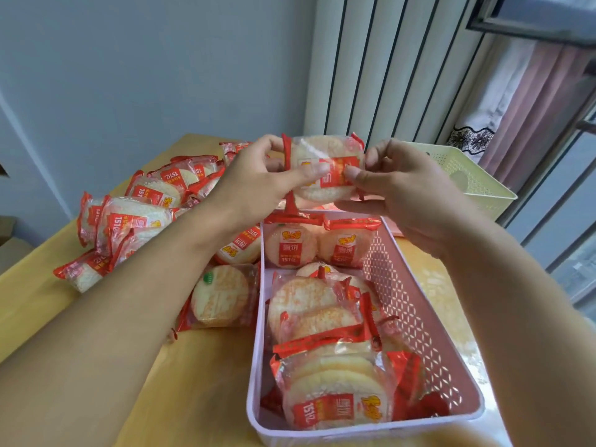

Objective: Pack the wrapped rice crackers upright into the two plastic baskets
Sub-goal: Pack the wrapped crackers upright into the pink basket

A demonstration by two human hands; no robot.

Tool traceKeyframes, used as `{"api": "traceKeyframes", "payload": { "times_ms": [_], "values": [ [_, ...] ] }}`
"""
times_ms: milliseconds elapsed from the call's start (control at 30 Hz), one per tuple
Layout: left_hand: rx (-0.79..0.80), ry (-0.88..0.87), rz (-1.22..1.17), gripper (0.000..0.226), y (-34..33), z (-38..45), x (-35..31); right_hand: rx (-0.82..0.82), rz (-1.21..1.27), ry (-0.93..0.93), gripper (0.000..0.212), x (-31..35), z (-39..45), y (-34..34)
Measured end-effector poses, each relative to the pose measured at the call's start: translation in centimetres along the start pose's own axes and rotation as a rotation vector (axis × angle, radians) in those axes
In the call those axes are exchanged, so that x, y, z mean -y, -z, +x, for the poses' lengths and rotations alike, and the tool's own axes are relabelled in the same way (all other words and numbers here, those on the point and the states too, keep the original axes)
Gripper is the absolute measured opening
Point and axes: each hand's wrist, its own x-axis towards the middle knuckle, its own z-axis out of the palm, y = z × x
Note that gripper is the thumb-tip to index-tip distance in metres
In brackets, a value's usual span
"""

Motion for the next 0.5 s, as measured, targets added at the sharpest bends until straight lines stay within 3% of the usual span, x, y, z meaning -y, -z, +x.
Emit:
{"api": "traceKeyframes", "payload": {
  "times_ms": [67, 133, 200, 267, 333, 400, 500],
  "values": [
    [-0.081, -0.117, 0.02, 0.033, 0.0, -0.1, -0.3, 0.097, -0.17, -0.027, 0.021, 0.1, -0.1, 0.4],
    [-0.125, -0.216, 0.146, 0.028, 0.4, -0.2, -0.8, 0.204, -0.537, -0.058, 0.025, 0.0, -0.4, 1.0],
    [-0.037, -0.226, 0.291, 0.026, 1.2, -0.3, -1.3, 0.27, -0.962, -0.023, 0.014, -0.2, -0.6, 1.2],
    [0.101, -0.19, 0.457, 0.025, 1.9, -0.7, -1.8, 0.363, -1.246, 0.007, 0.016, -0.4, -0.9, 0.9],
    [0.228, -0.145, 0.602, 0.027, 1.8, -0.9, -1.7, 0.525, -1.346, -0.071, 0.02, -1.0, -1.2, 0.4],
    [0.323, -0.118, 0.752, 0.031, 1.1, -1.0, -1.2, 0.642, -1.405, -0.112, 0.036, -1.2, -1.5, -0.1],
    [0.305, -0.147, 0.926, 0.046, 0.3, -0.8, 0.0, 0.686, -1.432, -0.122, 0.049, -1.0, -1.8, -0.6]
  ]
}}
